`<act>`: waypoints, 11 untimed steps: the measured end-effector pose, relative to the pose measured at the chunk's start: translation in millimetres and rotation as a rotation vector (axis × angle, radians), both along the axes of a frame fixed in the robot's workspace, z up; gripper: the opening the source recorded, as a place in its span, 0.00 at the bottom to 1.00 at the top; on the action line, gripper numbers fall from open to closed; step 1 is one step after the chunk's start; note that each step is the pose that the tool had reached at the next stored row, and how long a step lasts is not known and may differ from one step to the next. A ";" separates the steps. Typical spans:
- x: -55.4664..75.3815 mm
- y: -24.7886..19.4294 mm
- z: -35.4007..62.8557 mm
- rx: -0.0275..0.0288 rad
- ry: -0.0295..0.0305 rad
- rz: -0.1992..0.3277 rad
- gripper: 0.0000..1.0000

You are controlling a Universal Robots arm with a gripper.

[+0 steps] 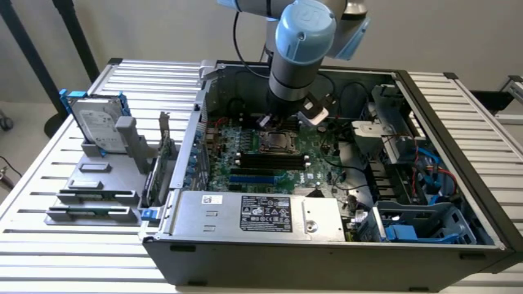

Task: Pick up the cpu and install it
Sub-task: 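Install the first cpu locking lever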

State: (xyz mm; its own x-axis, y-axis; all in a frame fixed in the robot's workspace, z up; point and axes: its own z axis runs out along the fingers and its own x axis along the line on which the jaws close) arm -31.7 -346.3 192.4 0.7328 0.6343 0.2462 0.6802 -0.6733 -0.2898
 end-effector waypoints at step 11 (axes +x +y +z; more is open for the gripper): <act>6.3 0.0 -1.2 -0.0021 0.0000 0.013 0.11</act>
State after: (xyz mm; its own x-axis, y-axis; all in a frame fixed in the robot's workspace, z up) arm -25.3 -346.3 191.3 0.7248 0.6440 0.2449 0.6886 -0.6653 -0.2884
